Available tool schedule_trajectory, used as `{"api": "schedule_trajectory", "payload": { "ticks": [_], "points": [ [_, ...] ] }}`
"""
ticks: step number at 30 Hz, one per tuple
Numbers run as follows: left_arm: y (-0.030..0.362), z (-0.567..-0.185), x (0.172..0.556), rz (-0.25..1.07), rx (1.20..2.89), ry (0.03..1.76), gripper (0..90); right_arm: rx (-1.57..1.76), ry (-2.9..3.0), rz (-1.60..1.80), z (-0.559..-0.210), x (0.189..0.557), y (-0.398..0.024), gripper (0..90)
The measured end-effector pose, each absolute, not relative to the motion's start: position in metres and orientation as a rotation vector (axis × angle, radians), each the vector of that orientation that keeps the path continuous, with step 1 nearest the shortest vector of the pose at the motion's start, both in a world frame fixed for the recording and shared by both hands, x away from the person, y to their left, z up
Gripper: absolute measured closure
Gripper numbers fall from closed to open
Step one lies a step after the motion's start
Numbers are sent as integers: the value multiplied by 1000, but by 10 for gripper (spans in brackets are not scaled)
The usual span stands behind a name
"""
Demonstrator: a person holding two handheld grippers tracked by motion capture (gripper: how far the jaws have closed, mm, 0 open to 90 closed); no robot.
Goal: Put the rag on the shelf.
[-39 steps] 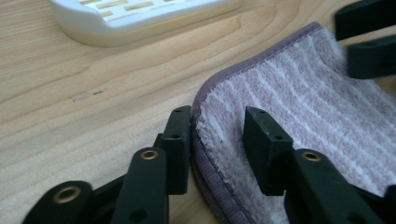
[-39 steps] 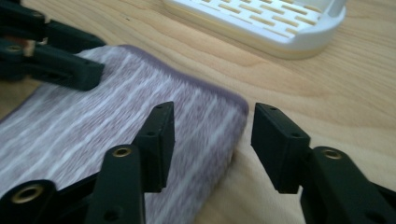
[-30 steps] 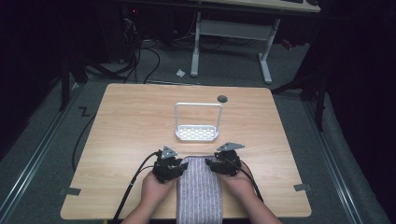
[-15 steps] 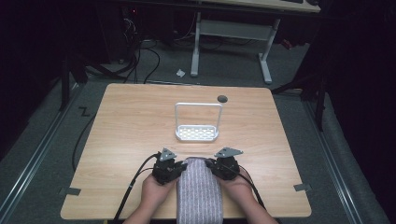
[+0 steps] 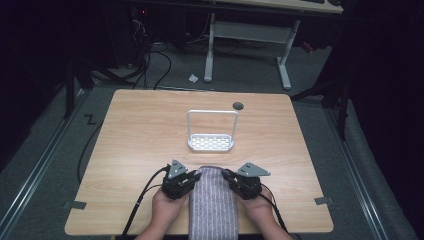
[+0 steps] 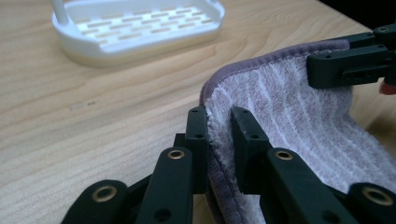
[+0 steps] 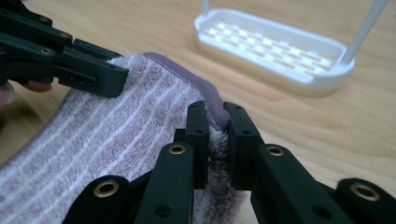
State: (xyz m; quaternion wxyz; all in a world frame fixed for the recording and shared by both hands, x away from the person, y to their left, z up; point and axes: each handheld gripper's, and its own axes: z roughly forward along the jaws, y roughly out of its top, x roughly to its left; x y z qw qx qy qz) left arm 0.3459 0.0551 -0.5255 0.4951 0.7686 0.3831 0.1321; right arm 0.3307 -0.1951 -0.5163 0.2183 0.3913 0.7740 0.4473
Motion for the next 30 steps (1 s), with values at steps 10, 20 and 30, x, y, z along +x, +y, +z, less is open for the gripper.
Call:
{"api": "schedule_trajectory", "payload": {
  "ticks": [10, 20, 30],
  "points": [
    [56, -502, 322, 483, 1725, 852, 782, 986, 2001, 1311, -502, 316, -192, 815],
    [50, -476, 327, 548, 1667, 809, 786, 942, 1883, 1356, -477, 316, -189, 819],
    [48, -439, 329, 631, 1613, 754, 789, 904, 1785, 1406, -439, 322, -195, 819]
  ]
}}
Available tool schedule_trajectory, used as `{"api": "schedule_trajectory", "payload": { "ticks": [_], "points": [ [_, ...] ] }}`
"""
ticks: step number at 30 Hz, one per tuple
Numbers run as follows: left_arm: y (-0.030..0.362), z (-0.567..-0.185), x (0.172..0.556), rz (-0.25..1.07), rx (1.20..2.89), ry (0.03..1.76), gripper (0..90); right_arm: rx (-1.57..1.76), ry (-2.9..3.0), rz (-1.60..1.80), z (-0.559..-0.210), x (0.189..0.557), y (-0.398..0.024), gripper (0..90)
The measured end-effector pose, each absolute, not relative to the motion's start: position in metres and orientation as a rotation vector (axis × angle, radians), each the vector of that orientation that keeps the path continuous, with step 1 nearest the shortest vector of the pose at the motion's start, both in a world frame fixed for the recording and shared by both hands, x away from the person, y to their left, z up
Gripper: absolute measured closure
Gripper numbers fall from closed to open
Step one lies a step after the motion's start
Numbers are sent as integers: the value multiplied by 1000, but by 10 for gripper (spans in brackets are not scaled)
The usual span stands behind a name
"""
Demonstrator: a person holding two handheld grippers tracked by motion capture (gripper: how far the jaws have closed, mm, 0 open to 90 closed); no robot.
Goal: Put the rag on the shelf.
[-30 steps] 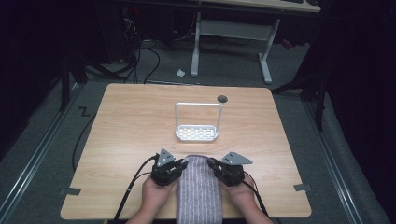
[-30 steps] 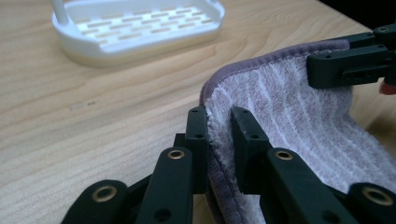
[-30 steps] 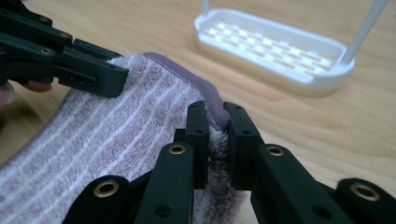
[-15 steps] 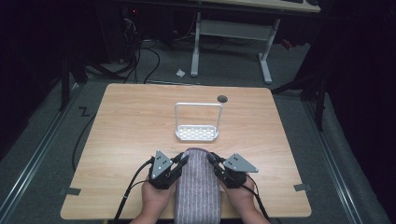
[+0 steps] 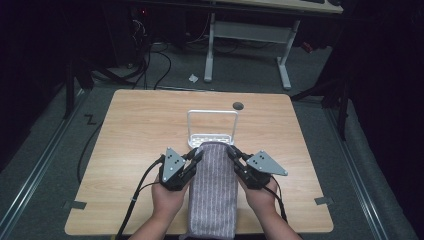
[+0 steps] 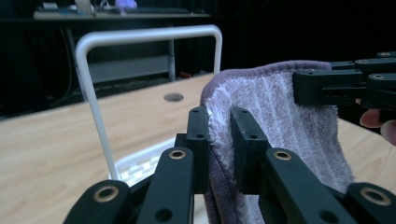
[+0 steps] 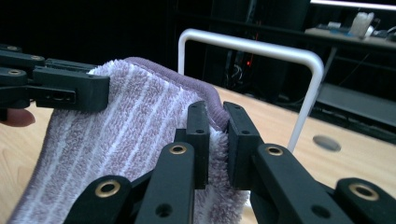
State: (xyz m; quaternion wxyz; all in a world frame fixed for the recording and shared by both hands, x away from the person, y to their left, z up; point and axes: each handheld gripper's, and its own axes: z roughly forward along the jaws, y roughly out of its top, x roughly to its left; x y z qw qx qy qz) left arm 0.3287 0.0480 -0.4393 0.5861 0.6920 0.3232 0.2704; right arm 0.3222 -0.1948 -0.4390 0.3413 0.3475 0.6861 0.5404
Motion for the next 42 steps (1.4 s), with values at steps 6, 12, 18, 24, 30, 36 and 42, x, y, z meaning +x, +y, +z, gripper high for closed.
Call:
{"api": "schedule_trajectory", "payload": {
  "ticks": [6, 12, 18, 24, 30, 36, 42],
  "points": [
    [46, -417, 329, 667, 1572, 722, 791, 871, 1731, 1437, -416, 322, -195, 819],
    [47, -394, 331, 704, 1536, 689, 793, 842, 1674, 1476, -393, 322, -195, 819],
    [48, -377, 333, 727, 1515, 666, 794, 821, 1641, 1498, -376, 324, -195, 819],
    [47, -366, 335, 749, 1502, 649, 794, 802, 1615, 1509, -362, 327, -195, 820],
    [46, -357, 337, 762, 1493, 635, 794, 786, 1587, 1519, -347, 329, -197, 820],
    [44, -353, 340, 772, 1493, 630, 794, 779, 1582, 1518, -342, 331, -198, 820],
    [43, -347, 350, 800, 1512, 624, 794, 804, 1587, 1520, -339, 337, -199, 820]
  ]
}}
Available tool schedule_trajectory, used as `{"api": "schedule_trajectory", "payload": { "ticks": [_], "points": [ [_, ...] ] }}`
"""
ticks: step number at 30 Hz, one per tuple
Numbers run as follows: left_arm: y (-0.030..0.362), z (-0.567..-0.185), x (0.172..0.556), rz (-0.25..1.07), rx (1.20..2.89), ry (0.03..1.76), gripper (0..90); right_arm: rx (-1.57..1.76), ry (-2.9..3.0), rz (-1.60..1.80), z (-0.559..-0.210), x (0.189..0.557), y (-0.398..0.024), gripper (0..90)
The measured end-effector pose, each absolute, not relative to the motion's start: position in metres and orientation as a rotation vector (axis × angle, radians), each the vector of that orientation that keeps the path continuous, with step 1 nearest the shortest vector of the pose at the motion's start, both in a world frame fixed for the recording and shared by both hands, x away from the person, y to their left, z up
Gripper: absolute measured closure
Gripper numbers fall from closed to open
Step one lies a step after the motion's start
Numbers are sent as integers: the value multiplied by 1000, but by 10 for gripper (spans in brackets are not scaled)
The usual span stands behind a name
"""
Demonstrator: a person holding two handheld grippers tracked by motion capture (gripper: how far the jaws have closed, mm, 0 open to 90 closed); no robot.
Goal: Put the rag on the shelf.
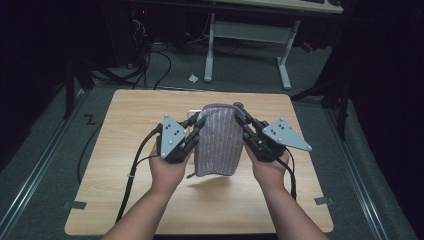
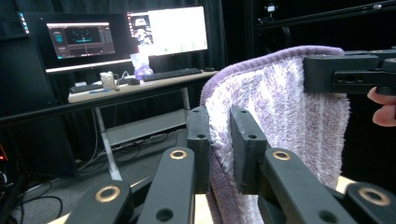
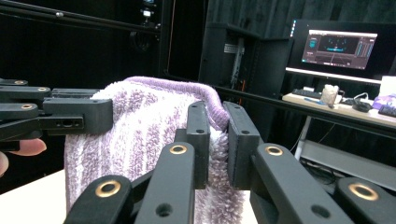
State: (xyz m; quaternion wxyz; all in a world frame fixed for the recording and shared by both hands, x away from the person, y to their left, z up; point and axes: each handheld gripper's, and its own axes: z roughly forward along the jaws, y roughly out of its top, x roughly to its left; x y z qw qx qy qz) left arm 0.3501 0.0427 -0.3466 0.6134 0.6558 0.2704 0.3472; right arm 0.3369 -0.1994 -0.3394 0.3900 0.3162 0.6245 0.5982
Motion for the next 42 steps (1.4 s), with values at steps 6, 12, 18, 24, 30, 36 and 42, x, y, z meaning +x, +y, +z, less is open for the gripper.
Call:
{"api": "schedule_trajectory", "payload": {
  "ticks": [6, 12, 18, 24, 30, 36, 42],
  "points": [
    [41, -336, 365, 818, 1521, 631, 793, 815, 1588, 1522, -329, 349, -200, 820],
    [39, -334, 385, 826, 1544, 665, 792, 836, 1593, 1511, -323, 369, -197, 820],
    [42, -328, 409, 786, 1536, 705, 791, 852, 1593, 1514, -320, 392, -194, 820],
    [43, -323, 429, 786, 1520, 715, 789, 871, 1595, 1522, -314, 414, -193, 820],
    [44, -320, 451, 769, 1492, 732, 787, 876, 1588, 1516, -311, 434, -191, 820],
    [42, -322, 473, 760, 1498, 768, 781, 906, 1611, 1496, -312, 462, -192, 820],
    [38, -325, 494, 784, 1523, 819, 783, 915, 1632, 1473, -316, 482, -190, 820]
  ]
}}
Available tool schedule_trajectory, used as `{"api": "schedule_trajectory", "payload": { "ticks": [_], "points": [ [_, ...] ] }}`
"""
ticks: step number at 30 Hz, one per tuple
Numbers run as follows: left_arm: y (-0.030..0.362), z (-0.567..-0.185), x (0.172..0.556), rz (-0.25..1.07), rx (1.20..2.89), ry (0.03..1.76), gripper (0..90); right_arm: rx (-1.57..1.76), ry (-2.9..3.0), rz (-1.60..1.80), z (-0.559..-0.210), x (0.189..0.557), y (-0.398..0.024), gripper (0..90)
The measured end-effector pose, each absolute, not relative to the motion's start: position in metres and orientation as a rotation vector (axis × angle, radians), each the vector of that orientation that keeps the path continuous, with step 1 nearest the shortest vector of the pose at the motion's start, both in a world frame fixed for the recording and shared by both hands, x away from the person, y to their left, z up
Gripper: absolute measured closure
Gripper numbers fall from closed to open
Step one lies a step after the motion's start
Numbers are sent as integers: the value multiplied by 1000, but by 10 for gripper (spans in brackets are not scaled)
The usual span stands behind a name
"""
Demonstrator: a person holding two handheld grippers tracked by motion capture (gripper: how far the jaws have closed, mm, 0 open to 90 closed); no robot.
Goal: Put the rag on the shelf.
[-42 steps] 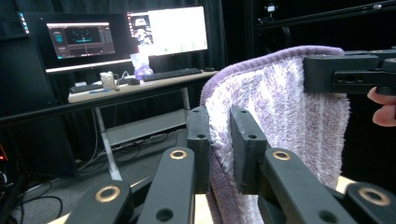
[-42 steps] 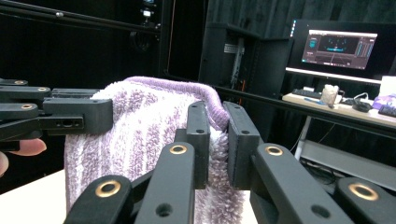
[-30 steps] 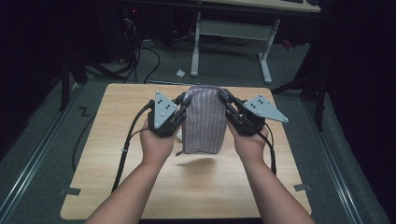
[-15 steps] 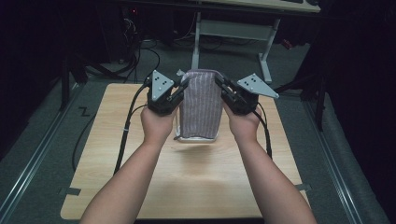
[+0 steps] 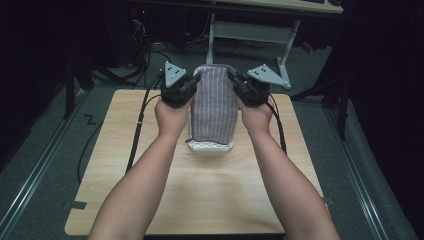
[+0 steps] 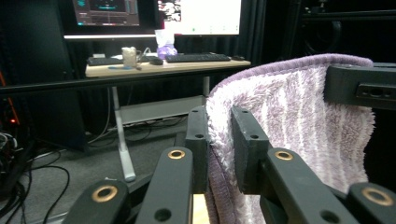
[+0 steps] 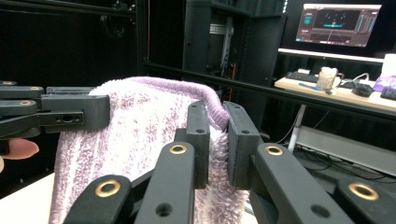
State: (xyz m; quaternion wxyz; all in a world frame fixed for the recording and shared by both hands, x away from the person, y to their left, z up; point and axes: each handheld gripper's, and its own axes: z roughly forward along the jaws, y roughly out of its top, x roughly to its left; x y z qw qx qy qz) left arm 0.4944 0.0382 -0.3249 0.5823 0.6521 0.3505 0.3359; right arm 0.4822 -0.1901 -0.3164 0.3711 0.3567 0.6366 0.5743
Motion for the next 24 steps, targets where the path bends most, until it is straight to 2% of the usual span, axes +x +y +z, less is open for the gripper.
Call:
{"api": "schedule_trajectory", "payload": {
  "ticks": [3, 10, 20, 21, 22, 23, 24],
  "points": [
    [37, -326, 504, 790, 1541, 826, 781, 955, 1671, 1460, -315, 502, -191, 819],
    [35, -341, 526, 788, 1627, 888, 769, 986, 1739, 1351, -327, 524, -185, 814],
    [33, -364, 541, 727, 1733, 968, 765, 1028, 1827, 1245, -351, 539, -179, 796],
    [34, -366, 543, 714, 1736, 980, 753, 1047, 1845, 1257, -355, 542, -181, 745],
    [34, -366, 543, 714, 1736, 980, 731, 1047, 1845, 1257, -355, 542, -181, 745],
    [35, -366, 544, 699, 1731, 989, 682, 1079, 1860, 1267, -358, 546, -182, 632],
    [35, -366, 544, 688, 1723, 997, 682, 1079, 1860, 1267, -358, 546, -182, 632]
  ]
}}
